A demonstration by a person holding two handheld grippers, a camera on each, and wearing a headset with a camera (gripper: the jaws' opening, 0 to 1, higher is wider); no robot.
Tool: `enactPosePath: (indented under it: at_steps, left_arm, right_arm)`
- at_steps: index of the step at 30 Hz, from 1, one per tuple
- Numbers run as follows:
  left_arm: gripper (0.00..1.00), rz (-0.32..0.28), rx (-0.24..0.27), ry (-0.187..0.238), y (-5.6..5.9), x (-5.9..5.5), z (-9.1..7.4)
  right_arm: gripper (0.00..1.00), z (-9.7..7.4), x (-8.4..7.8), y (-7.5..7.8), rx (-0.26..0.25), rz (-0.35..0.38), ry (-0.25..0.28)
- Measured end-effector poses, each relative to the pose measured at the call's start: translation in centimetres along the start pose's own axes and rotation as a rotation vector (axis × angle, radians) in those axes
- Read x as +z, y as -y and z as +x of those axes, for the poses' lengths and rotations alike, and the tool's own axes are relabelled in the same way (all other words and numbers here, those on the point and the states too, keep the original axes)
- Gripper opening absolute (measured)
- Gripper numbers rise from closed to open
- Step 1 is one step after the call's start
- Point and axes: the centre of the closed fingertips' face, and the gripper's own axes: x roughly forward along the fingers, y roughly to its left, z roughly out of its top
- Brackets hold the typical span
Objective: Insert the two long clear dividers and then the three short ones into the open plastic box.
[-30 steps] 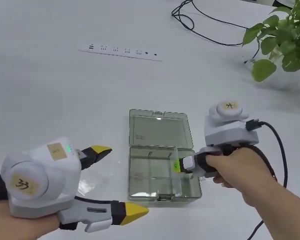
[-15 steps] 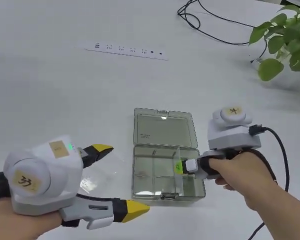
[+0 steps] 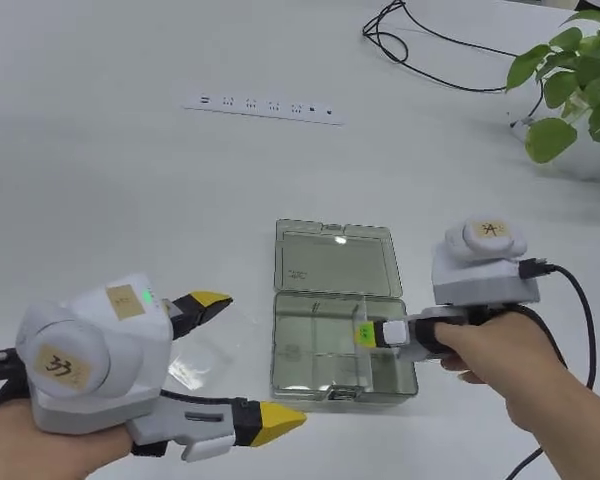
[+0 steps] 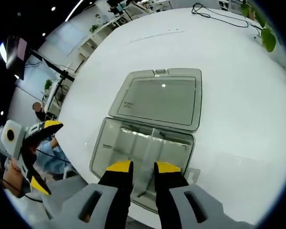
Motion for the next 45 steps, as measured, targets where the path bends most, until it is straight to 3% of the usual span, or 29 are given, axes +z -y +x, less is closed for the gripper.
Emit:
enactPosePath:
  at_steps: [6, 16, 28, 39, 45]
  left_arm:
    - [0.84, 0.0, 0.012, -0.008, 0.1, 0.0, -0.2]
    - [0.83, 0.005, 0.038, -0.014, 0.3, 0.5, -0.5]
    - [0.82, -0.004, 0.067, -0.027, 0.5, 0.4, -0.8]
    - [0.79, -0.011, 0.111, -0.072, -0.7, -0.4, -1.5]
    - [0.77, -0.016, 0.133, -0.108, -1.7, -0.9, -1.7]
  right_arm:
    - [0.25, -1.6, 1.0, -0.4, 0.048, -0.059, 0.073]
    - [0.35, -3.6, 1.5, -1.1, 0.098, -0.188, 0.136]
    - [0.41, -6.4, 1.3, -1.4, 0.139, -0.336, 0.2]
    - [0.51, -7.8, 0.2, -1.4, 0.155, -0.539, 0.238]
    - [0.61, -8.5, -0.2, -1.3, 0.185, -0.578, 0.267]
